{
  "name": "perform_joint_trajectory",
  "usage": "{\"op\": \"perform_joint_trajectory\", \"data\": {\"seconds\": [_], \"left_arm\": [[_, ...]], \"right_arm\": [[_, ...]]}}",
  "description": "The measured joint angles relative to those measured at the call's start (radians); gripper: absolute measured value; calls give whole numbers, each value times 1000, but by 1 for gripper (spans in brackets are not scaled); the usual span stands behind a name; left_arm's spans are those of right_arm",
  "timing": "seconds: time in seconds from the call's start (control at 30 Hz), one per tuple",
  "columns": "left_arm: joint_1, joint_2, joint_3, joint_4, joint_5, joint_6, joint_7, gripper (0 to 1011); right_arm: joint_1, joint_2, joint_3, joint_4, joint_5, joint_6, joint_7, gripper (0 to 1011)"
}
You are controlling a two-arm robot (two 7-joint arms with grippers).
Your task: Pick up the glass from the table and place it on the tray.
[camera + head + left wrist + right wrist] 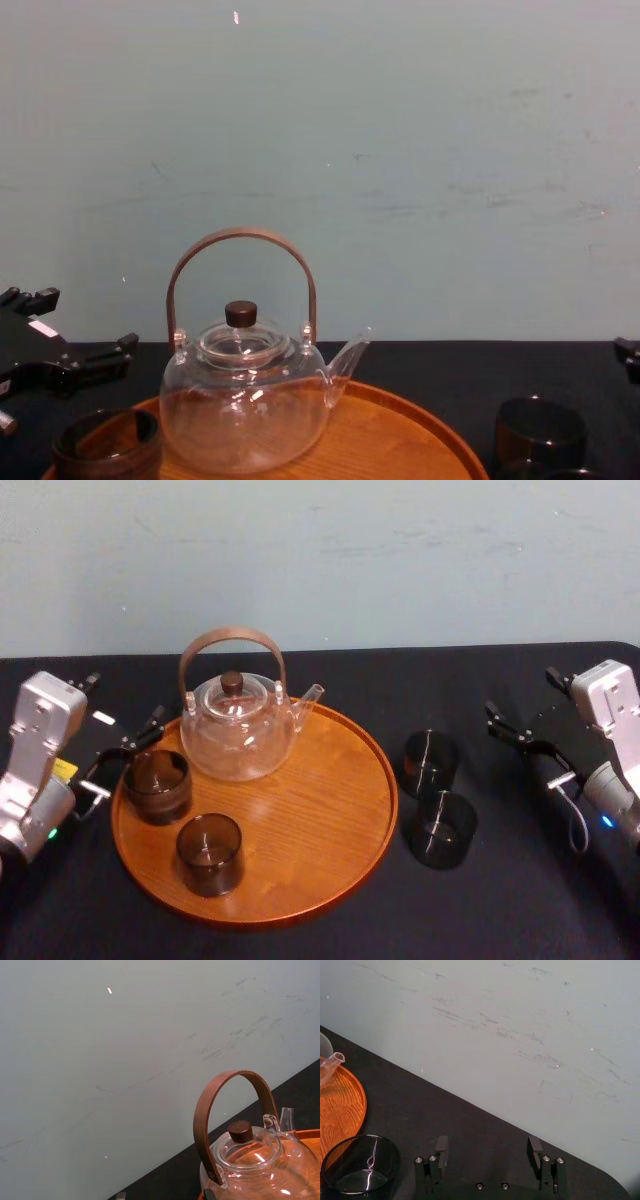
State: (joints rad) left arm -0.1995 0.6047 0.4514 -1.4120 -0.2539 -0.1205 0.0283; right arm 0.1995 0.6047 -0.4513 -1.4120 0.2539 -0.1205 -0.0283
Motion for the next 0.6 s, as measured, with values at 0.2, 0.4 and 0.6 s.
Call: {"op": "perform_joint_trajectory", "data": {"seconds": [0.2,0.4,0.6], "left_arm": [[0,0,0,0,0,0,0,1001],[0,0,0,0,0,0,0,1001],[0,0,0,0,0,0,0,1001]], "right_arm": [[0,0,0,0,0,0,0,1002],[-2,0,4,-1,1,0,15,1002],[-22,11,23,-29,23,14,64,1002]]}}
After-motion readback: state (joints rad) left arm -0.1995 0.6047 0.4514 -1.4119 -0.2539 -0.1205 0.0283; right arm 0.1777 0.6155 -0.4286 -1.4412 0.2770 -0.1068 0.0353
